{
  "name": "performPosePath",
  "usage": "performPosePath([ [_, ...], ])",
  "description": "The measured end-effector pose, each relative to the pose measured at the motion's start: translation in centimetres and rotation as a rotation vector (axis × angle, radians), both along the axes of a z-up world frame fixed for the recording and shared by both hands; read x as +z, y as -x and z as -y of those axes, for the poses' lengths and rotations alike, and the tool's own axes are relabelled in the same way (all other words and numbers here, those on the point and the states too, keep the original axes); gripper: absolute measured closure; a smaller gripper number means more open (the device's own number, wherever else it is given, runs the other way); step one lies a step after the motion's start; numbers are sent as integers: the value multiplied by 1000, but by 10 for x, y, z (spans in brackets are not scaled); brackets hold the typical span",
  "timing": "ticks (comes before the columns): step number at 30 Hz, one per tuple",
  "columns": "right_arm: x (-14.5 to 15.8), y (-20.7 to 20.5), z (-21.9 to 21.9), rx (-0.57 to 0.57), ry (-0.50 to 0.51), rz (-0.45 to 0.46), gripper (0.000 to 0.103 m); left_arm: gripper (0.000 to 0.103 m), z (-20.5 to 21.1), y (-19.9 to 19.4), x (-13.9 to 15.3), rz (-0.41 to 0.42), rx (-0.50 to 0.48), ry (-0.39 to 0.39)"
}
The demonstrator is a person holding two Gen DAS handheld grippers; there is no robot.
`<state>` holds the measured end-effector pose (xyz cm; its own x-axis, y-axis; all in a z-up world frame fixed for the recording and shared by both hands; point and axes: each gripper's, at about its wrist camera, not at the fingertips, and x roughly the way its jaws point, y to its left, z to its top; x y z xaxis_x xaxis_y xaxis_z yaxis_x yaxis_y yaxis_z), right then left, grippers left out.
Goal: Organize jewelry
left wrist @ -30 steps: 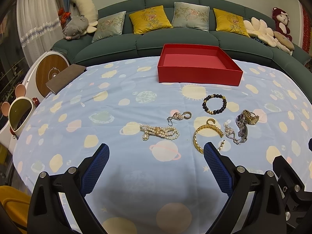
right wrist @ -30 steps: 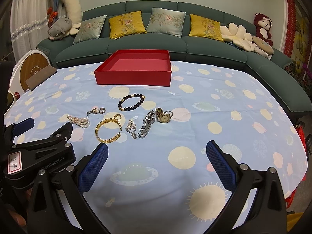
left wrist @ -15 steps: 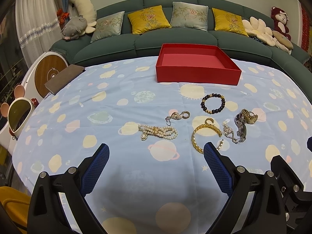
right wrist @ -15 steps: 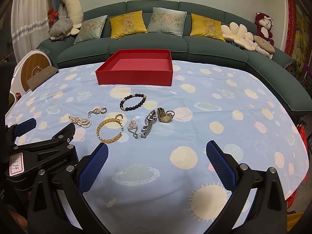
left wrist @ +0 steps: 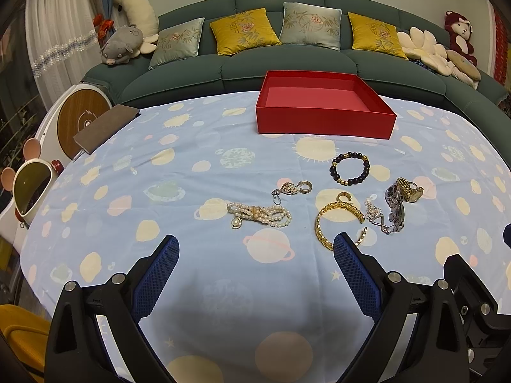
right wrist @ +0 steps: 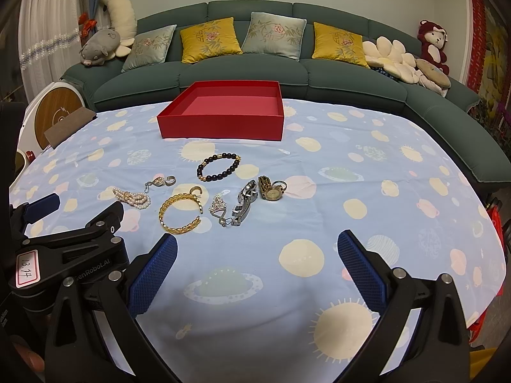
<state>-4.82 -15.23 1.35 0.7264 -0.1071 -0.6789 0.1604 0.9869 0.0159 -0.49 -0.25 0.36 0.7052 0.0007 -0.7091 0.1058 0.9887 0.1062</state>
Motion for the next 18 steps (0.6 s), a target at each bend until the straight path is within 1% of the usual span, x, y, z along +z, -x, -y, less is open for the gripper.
performPosePath([
  [9,0,-2,2,-20,2,7,5,7,-5,-3,-1,-12,15,15],
  [13,-2,-9,15,-46,-14,6,5,7,-10,-7,0,-9,29,14],
  [15,-3,-17,23,-51,-31,2,8,7,-13,-10,-1,-19,31,20],
  [17,-3,-27,30,-51,-57,-4,15,7,-16,-14,-1,-30,43,23],
  [18,-2,-31,33,-49,-72,-8,16,7,-19,-15,-2,-32,49,27],
])
